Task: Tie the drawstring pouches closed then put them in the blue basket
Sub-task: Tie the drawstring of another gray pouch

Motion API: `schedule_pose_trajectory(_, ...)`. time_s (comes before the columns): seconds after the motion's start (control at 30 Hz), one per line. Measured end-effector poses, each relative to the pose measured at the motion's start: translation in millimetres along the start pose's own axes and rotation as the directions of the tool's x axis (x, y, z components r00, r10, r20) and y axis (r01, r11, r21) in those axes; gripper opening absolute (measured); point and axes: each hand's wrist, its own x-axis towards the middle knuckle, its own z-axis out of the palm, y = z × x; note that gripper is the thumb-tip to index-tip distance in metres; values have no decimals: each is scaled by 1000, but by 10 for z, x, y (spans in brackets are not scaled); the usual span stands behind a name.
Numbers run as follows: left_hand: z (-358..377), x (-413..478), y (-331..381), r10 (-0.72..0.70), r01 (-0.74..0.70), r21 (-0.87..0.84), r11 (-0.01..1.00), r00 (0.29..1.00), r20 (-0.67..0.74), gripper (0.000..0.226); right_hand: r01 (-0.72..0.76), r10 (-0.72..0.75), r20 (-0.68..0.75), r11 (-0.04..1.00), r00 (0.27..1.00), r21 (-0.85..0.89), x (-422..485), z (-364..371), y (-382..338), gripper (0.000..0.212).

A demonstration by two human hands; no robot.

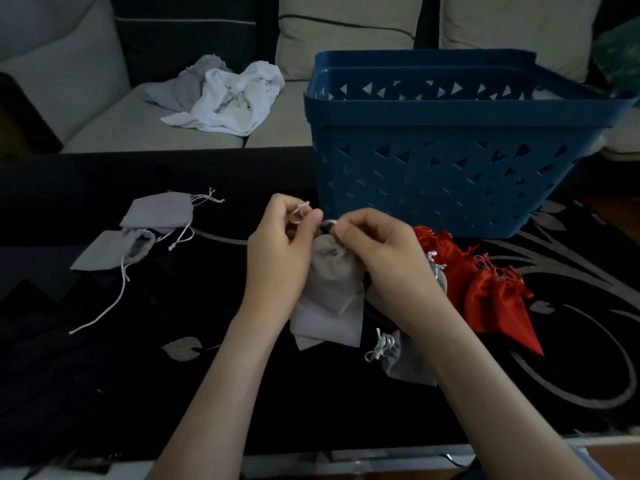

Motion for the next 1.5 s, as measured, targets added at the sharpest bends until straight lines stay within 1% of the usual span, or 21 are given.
schedule_pose_trajectory(0.03,-5,17,22,-63,64,-138,988,998,8,12,10,-10,6,1000,1000,-6,-4,-15,-20,19)
schedule_pose_trajectory(0.07,-12,29,57,-139,144,-314,939,990,38,13,18,-17,14,999,1000,-35,-10,-30,-27,18)
schedule_pose_trajectory(0.1,-19,48,80,-205,223,-483,846,975,92,14,22,-20,23,996,1000,-87,-9,-43,-35,17)
schedule_pose_trajectory(0.13,-24,54,96,-245,288,-607,740,957,156,15,18,-13,33,988,999,-151,-17,-55,-29,14)
schedule_pose_trajectory(0.17,-32,62,111,-262,335,-669,664,942,211,16,11,-1,49,979,999,-203,-22,-58,-27,12)
schedule_pose_trajectory(0.2,-38,68,120,-272,372,-687,624,928,255,16,1,16,71,973,997,-232,-30,-57,-26,12)
schedule_pose_trajectory(0.27,-39,65,124,-277,412,-673,614,911,306,17,-9,39,116,970,993,-244,-46,-52,-30,14)
schedule_pose_trajectory(0.33,-35,64,122,-259,391,-649,652,920,294,16,-12,41,134,977,990,-212,-53,-63,-49,13)
schedule_pose_trajectory(0.4,-30,61,103,-231,350,-616,706,936,267,14,-36,49,133,994,990,-100,-60,-80,-70,11)
schedule_pose_trajectory(0.5,-6,45,68,-206,333,-537,775,937,283,15,-40,32,119,997,992,67,-60,-90,-94,15)
schedule_pose_trajectory(0.6,21,9,83,-213,337,-436,834,926,311,15,4,-12,68,994,998,113,-54,-77,-91,8)
schedule_pose_trajectory(0.67,20,-2,99,-209,333,-398,855,923,323,15,24,-25,9,993,1000,112,-46,-76,-70,6)
schedule_pose_trajectory(0.73,2,-9,101,-187,314,-376,872,923,338,16,52,-49,-35,995,998,90,-36,-69,-47,10)
schedule_pose_trajectory(0.8,-13,-12,96,-173,303,-360,882,920,351,18,83,-82,-32,996,996,23,-34,-68,-36,15)
schedule_pose_trajectory(0.87,-32,-10,97,-169,300,-328,896,912,374,19,106,-106,-8,994,994,-29,-38,-66,-47,8)
schedule_pose_trajectory(1.0,-89,12,78,-165,301,-251,920,878,449,19,110,-124,-83,981,989,-159,-29,-83,-31,11)
schedule_pose_trajectory(1.1,-82,-6,57,-107,208,-165,964,872,478,18,118,-143,-99,968,985,-222,-23,-90,-31,11)
schedule_pose_trajectory(1.17,-67,-9,41,-73,165,-151,975,872,485,18,114,-132,-87,974,987,-194,-29,-115,-58,13)
schedule_pose_trajectory(1.27,-45,-22,28,-60,160,-166,973,871,488,16,85,-92,-58,989,994,-118,-51,-143,-121,11)
schedule_pose_trajectory(1.4,-13,-74,52,-71,204,-209,956,856,512,12,67,-72,-33,989,997,-130,-57,-172,-163,5)
schedule_pose_trajectory(1.5,10,-85,60,-50,208,-264,942,864,501,22,81,-81,6,995,997,-60,-60,-155,-199,7)
